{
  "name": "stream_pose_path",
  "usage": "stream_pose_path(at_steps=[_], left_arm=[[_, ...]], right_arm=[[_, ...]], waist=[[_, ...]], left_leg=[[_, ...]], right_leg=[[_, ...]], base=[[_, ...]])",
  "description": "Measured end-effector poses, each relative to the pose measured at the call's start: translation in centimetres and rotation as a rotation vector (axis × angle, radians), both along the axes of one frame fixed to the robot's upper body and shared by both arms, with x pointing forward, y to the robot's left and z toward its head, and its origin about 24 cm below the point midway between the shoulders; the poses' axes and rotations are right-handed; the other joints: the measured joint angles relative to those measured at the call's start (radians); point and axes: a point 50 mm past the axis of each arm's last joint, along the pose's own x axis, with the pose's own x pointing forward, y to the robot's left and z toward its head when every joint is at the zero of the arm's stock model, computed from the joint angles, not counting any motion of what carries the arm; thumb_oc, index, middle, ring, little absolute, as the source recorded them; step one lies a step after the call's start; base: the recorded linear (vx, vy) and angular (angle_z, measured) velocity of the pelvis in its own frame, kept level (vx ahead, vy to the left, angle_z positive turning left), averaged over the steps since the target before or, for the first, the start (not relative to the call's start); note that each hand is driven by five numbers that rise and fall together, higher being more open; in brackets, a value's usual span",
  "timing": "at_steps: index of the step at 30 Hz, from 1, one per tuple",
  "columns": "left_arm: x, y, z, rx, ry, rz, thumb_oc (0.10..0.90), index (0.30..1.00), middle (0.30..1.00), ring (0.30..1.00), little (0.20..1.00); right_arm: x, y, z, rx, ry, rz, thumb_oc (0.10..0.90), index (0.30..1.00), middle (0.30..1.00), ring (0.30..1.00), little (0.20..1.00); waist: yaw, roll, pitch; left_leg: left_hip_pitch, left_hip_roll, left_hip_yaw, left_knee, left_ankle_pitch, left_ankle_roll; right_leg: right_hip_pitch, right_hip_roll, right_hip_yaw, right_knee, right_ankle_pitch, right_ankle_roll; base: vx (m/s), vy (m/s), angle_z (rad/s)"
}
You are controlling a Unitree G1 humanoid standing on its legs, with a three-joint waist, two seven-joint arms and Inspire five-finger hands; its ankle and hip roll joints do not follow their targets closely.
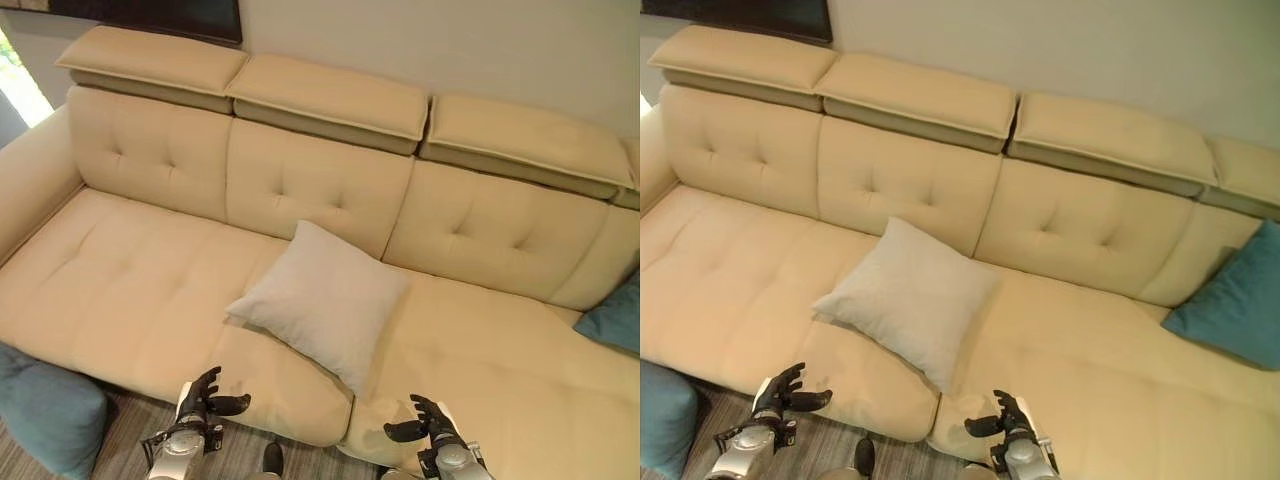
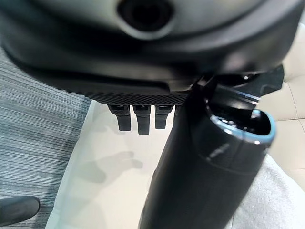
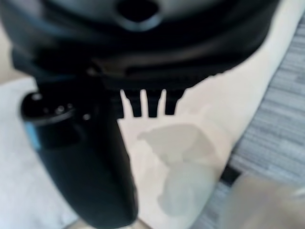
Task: Pick up all the scattered cushions and arrange them neatly on the sofa.
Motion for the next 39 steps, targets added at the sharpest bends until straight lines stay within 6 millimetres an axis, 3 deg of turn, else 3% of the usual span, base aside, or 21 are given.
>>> stream_pose_path(at_steps=[1, 2, 4, 5, 7, 11, 13, 17, 20, 21, 22, 24, 27, 30, 34, 39], left_arm=[[-0.2, 0.4, 0.0, 0.002, 0.002, 0.02, 0.8, 0.9, 0.9, 0.9, 0.9], [-0.3, 0.2, -0.2, -0.008, 0.008, 0.03, 0.8, 0.9, 0.9, 0.9, 0.9], [-0.4, -0.3, -0.4, -0.018, 0.007, 0.028, 0.8, 0.9, 0.9, 0.9, 0.9], [-0.1, -1.0, -0.4, -0.028, -0.001, 0.02, 0.8, 0.9, 0.9, 0.9, 0.9], [0.0, -1.4, -0.4, -0.041, -0.005, 0.014, 0.8, 0.9, 0.9, 0.9, 0.9], [0.2, -2.0, -0.5, -0.059, -0.013, 0.017, 0.8, 0.9, 0.9, 0.9, 0.9], [-0.1, -2.2, -0.7, -0.075, -0.01, 0.031, 0.8, 0.9, 0.9, 0.9, 0.9], [0.0, -3.2, -0.5, -0.122, -0.038, 0.039, 0.8, 0.9, 0.9, 0.9, 0.9], [0.1, -4.1, -0.4, -0.15, -0.055, 0.039, 0.8, 0.9, 0.9, 0.9, 0.9], [0.0, -4.5, -0.5, -0.162, -0.055, 0.04, 0.8, 0.9, 0.9, 0.9, 0.9], [0.0, -4.4, -0.5, -0.16, -0.058, 0.039, 0.8, 0.9, 0.9, 0.9, 0.9], [0.9, -4.3, 1.0, -0.167, -0.139, 0.043, 0.8, 0.9, 0.9, 0.9, 0.9], [2.1, -3.7, 2.3, -0.158, -0.212, 0.051, 0.8, 0.9, 0.9, 0.9, 0.9], [3.1, -2.1, 3.9, -0.113, -0.29, 0.085, 0.8, 0.9, 0.9, 0.9, 0.9], [3.6, 0.1, 5.6, -0.046, -0.36, 0.158, 0.8, 0.9, 0.9, 0.9, 0.9], [3.7, 1.0, 6.5, -0.009, -0.402, 0.182, 0.8, 0.9, 0.9, 0.9, 0.9]], right_arm=[[0.0, -0.1, 0.0, -0.002, 0.0, -0.003, 0.8, 0.9, 0.9, 0.9, 0.9], [0.1, -0.4, 0.1, -0.011, -0.003, -0.007, 0.8, 0.9, 0.9, 0.9, 0.9], [0.1, -1.0, 0.3, -0.028, -0.01, -0.012, 0.8, 0.9, 0.9, 0.9, 0.9], [0.0, -1.4, 0.3, -0.041, -0.012, -0.016, 0.8, 0.9, 0.9, 0.9, 0.9], [0.2, -1.6, 0.5, -0.044, -0.02, -0.014, 0.8, 0.9, 0.9, 0.9, 0.9], [1.6, -2.1, 1.6, -0.06, -0.078, -0.005, 0.8, 0.9, 0.9, 0.9, 0.9], [2.3, -2.4, 2.1, -0.068, -0.104, -0.011, 0.8, 0.9, 0.9, 0.9, 0.9], [1.9, -3.6, 2.2, -0.084, -0.108, -0.057, 0.8, 0.9, 0.9, 0.9, 0.9], [1.3, -4.6, 2.2, -0.086, -0.105, -0.118, 0.8, 0.9, 0.9, 0.9, 0.9], [1.1, -4.9, 2.2, -0.089, -0.104, -0.13, 0.8, 0.9, 0.9, 0.9, 0.9], [1.1, -4.8, 2.1, -0.085, -0.104, -0.133, 0.8, 0.9, 0.9, 0.9, 0.9], [1.1, -4.1, 2.1, -0.058, -0.112, -0.143, 0.8, 0.9, 0.9, 0.9, 0.9], [1.4, -4.0, 2.3, -0.049, -0.128, -0.141, 0.8, 0.9, 0.9, 0.9, 0.9], [2.0, -3.8, 2.6, -0.042, -0.151, -0.144, 0.8, 0.9, 0.9, 0.9, 0.9], [3.2, -4.0, 3.8, -0.032, -0.222, -0.162, 0.8, 0.9, 0.9, 0.9, 0.9], [3.8, -4.9, 4.8, -0.034, -0.276, -0.209, 0.8, 0.9, 0.9, 0.9, 0.9]], waist=[[0.006, -0.012, -0.001], [0.004, -0.021, -0.001], [0.003, -0.007, 0.004], [0.0, -0.002, 0.009], [0.006, -0.002, 0.01], [0.012, -0.001, 0.022], [0.011, 0.009, 0.027], [0.006, 0.027, 0.02], [0.003, 0.062, 0.012], [-0.002, 0.09, 0.008], [-0.003, 0.085, 0.011], [-0.011, 0.058, 0.007], [-0.016, 0.056, 0.006], [-0.009, 0.055, 0.006], [-0.009, 0.057, 0.004], [-0.01, 0.059, 0.003]], left_leg=[[0.0, 0.002, 0.012, 0.0, 0.0, -0.008], [0.005, 0.001, 0.019, 0.0, 0.008, -0.023], [0.001, 0.015, 0.021, 0.0, 0.007, -0.029], [-0.022, 0.022, 0.012, 0.022, 0.004, -0.038], [-0.036, 0.033, 0.009, 0.047, 0.003, -0.04], [-0.075, 0.027, -0.032, 0.188, 0.004, -0.044], [-0.102, 0.03, -0.08, 0.242, 0.009, -0.07], [-0.109, 0.033, -0.122, 0.137, 0.001, -0.078], [-0.092, 0.051, -0.126, 0.058, 0.006, -0.073], [-0.072, 0.059, -0.114, 0.045, 0.024, -0.07], [-0.066, 0.06, -0.115, 0.039, 0.027, -0.075], [-0.057, 0.022, -0.073, 0.008, 0.03, -0.049], [-0.049, -0.017, -0.049, 0.007, 0.025, -0.034], [-0.029, -0.028, -0.028, 0.001, 0.016, -0.021], [-0.025, -0.025, -0.013, 0.001, 0.015, -0.02], [-0.024, -0.017, -0.01, 0.0, 0.015, -0.021]], right_leg=[[-0.014, 0.033, -0.029, -0.009, -0.025, -0.056], [-0.004, 0.044, -0.056, -0.042, -0.013, -0.134], [0.009, 0.06, -0.086, -0.084, 0.008, -0.131], [0.026, 0.095, -0.057, -0.122, 0.025, -0.132], [0.023, 0.106, -0.053, -0.128, 0.029, -0.139], [0.047, 0.093, -0.029, -0.144, 0.009, -0.163], [0.078, 0.084, -0.021, -0.169, 0.013, -0.173], [0.091, 0.084, -0.015, -0.212, 0.027, -0.191], [0.108, 0.111, -0.015, -0.236, 0.054, -0.165], [0.119, 0.136, -0.016, -0.246, 0.06, -0.155], [0.119, 0.131, -0.013, -0.245, 0.059, -0.154], [0.095, 0.092, 0.028, -0.248, 0.068, -0.119], [0.114, 0.057, 0.044, -0.294, 0.095, -0.08], [0.151, 0.045, 0.058, -0.359, 0.127, -0.06], [0.17, 0.052, 0.061, -0.405, 0.157, -0.063], [0.17, 0.06, 0.064, -0.405, 0.16, -0.067]], base=[[0.03, -0.032, -0.16], [0.05, -0.053, -0.14], [0.06, -0.044, -0.09], [0.05, -0.031, -0.08], [0.05, -0.034, -0.06], [0.02, 0.054, -0.1], [0.09, 0.145, -0.1], [0.12, 0.188, 0.09], [0.08, 0.149, -0.13], [0.1, 0.262, -0.25], [0.06, 0.193, -0.31], [0.01, 0.112, -0.39], [0.01, 0.123, -0.26], [0.01, 0.046, -0.19], [0.03, 0.026, -0.07], [0.05, 0.016, -0.03]])
